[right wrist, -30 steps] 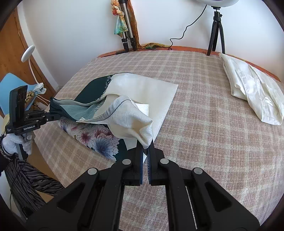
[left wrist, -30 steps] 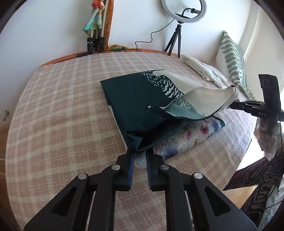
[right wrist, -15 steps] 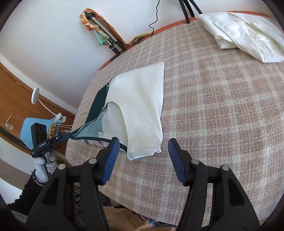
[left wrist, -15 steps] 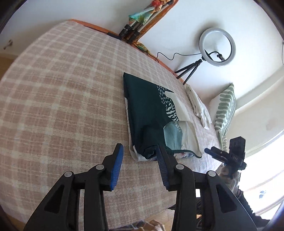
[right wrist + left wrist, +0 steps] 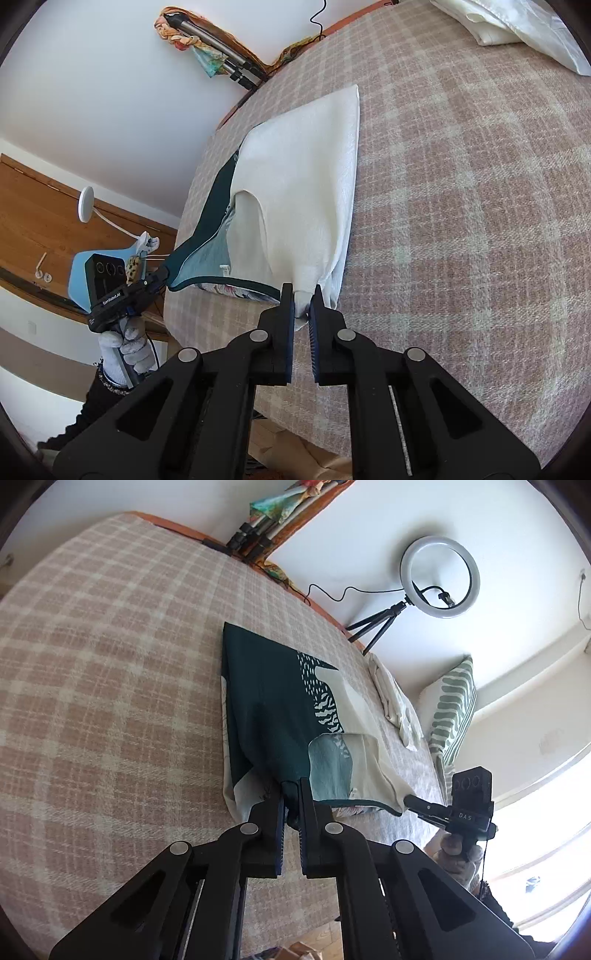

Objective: Fold small clothes

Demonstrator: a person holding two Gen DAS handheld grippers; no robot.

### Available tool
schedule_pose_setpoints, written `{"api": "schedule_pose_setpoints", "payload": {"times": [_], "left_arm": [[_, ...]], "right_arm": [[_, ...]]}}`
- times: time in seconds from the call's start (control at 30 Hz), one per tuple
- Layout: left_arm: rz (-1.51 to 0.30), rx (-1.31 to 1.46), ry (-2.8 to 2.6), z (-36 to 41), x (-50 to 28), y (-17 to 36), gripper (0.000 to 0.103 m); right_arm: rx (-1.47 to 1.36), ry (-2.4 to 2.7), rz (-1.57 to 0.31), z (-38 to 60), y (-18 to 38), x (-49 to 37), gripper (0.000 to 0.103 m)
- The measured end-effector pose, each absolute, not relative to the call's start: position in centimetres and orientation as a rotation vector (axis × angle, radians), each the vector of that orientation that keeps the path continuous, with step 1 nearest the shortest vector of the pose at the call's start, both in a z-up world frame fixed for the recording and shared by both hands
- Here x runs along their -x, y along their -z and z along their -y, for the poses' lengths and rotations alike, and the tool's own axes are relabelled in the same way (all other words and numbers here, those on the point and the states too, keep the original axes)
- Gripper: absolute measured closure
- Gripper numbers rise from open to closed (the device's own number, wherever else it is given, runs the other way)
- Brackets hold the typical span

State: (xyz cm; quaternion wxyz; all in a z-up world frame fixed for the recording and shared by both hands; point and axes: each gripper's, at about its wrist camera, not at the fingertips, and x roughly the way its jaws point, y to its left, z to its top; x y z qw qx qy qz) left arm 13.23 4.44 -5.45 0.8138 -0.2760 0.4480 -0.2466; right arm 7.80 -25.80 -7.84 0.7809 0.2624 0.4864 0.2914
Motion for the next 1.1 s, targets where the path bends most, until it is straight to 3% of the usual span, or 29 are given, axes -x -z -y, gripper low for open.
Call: {"api": "schedule_pose_setpoints", "payload": {"times": [0.1, 0.23, 0.37, 0.47, 0.53, 0.6, 0.7, 0.77, 1.1], "left_arm": [[-0.938, 0.448, 0.508, -3.6, -12.5, 4.8, 0.099], [-1.095, 0.339, 0.436, -2.7, -12.7, 8.3, 0.095], [-1.108, 0.384, 0.411, -4.1, -13.2, 8.4, 0.089], [-1.058, 0.370, 0.403, -4.8, -13.0, 6.8, 0.077], [-1.034, 0.390, 0.413, -5.3, -13.1, 6.0, 0.074], [-1.019, 0.406, 0.407, -5.5, -13.5, 5.6, 0.067], [-1.022, 0.449, 0.404, -5.5, -14.6, 5.9, 0.064], [-1.044, 0.492, 0.405, -5.4, -15.4, 6.6, 0.055], [-1.108, 0.698, 0.434, -6.2, -15.8, 9.7, 0.055]], "right_arm": [[-0.518, -0.643, -1.026, 25.4, 6.7, -7.2, 0.096], [-0.404, -0.588, -1.104, 24.5, 8.3, -7.3, 0.096], [-0.290, -0.557, -1.135, 24.3, 8.3, -6.8, 0.096], [-0.268, -0.538, -1.119, 24.8, 7.6, -7.1, 0.079], [-0.302, -0.535, -1.084, 25.9, 7.0, -7.6, 0.057], [-0.348, -0.533, -1.053, 26.7, 6.2, -8.1, 0.052], [-0.405, -0.509, -1.025, 27.9, 5.9, -9.7, 0.051], [-0.450, -0.510, -1.014, 28.3, 5.9, -11.0, 0.051], [-0.552, -0.541, -1.071, 27.7, 9.0, -16.5, 0.049]]}}
